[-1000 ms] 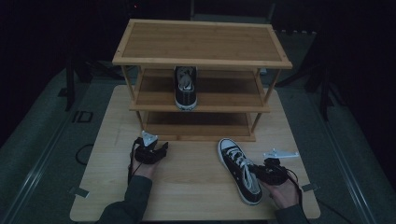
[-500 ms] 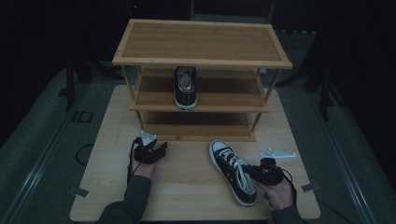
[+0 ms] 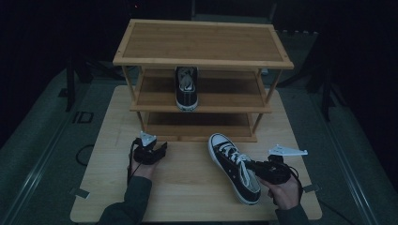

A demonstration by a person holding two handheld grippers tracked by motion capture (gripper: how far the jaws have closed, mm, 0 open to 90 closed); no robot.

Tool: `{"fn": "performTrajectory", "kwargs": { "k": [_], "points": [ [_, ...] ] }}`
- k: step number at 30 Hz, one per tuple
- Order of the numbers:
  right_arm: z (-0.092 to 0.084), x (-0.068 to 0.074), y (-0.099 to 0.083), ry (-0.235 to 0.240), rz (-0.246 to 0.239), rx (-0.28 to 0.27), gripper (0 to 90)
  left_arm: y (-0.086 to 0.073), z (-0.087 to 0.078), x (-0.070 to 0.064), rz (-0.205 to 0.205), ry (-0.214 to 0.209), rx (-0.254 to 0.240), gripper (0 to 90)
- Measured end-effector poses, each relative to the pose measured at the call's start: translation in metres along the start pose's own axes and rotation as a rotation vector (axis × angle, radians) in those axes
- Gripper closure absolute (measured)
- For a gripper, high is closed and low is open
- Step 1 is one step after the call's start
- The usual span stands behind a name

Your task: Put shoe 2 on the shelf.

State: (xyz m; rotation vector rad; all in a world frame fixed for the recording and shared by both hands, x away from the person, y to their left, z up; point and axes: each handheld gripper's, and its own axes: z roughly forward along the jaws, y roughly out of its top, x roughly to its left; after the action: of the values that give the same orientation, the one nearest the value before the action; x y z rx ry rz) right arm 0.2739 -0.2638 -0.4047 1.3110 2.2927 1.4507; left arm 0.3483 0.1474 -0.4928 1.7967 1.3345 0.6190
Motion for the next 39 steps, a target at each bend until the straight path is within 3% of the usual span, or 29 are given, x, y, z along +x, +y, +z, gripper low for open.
{"fn": "performTrajectory", "kwargs": {
  "k": [19, 39],
  "points": [
    [-0.019, 0.020, 0.036, 0.017, -0.090, -0.056, 88.4, 0.000, 0.000, 0.002, -0.018, 0.006, -0.012, 50.7],
    [-0.028, 0.032, 0.066, 0.045, -0.120, -0.130, 88.5, 0.000, 0.001, 0.005, -0.041, 0.001, -0.005, 50.7]
  ]
}}
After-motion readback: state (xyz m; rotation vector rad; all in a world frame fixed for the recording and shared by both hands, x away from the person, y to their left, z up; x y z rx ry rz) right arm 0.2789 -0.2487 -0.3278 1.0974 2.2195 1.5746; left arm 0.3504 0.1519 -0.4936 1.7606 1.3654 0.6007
